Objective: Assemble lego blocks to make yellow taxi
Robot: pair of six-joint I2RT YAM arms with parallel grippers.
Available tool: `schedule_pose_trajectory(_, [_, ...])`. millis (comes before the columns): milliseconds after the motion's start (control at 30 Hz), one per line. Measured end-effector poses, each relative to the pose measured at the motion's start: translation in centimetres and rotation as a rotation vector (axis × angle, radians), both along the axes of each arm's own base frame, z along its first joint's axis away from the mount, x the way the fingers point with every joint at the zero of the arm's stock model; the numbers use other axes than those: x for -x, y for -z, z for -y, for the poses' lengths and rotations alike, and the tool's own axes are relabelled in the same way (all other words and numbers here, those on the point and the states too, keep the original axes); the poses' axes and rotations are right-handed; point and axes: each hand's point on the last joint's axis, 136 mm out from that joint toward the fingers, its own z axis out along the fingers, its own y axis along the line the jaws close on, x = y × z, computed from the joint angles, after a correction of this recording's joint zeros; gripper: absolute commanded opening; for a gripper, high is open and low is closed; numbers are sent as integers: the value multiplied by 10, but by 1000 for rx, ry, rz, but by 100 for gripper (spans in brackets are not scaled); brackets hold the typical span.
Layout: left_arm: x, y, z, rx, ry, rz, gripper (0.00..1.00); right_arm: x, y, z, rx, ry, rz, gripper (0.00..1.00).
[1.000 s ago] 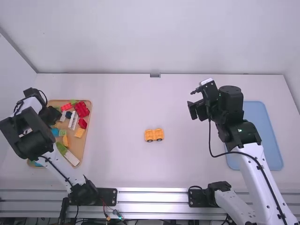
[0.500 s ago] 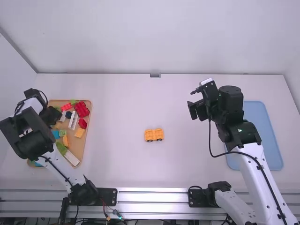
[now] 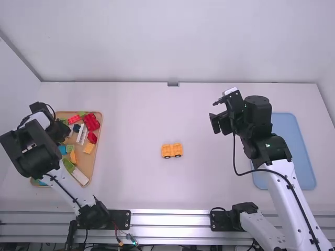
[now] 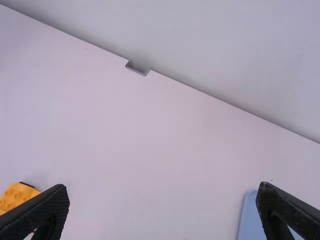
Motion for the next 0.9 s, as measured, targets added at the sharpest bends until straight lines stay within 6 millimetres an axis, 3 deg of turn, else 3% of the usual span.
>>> schedule_pose_trajectory(167, [1,3,0,-7,-2,-1,52,0,0,0,0,-1,0,99])
schedule_pose_trajectory(233, [1,2,-2,-15,-4,0,59,0,0,0,0,0,0,99])
schedule_pose_trajectory(267, [0,2,-3,-22,-4,2,68,0,0,0,1,-1,0,99])
schedule_pose_trajectory(367, [-2,1,-6,-32,-6,13,68,0,0,0,0,0,0,99])
schedule_pose_trajectory(600, [3,-1,-2,-9,-7,-15,59,0,0,0,0,0,0,99])
schedule_pose_trajectory(800, [-10,-17,-12,-37,-7,20,57,0,0,0,1,-1,1,99])
schedule_pose_trajectory(900, [-10,-20,-12,-34,-12,17,52,0,0,0,1,-1,1,99])
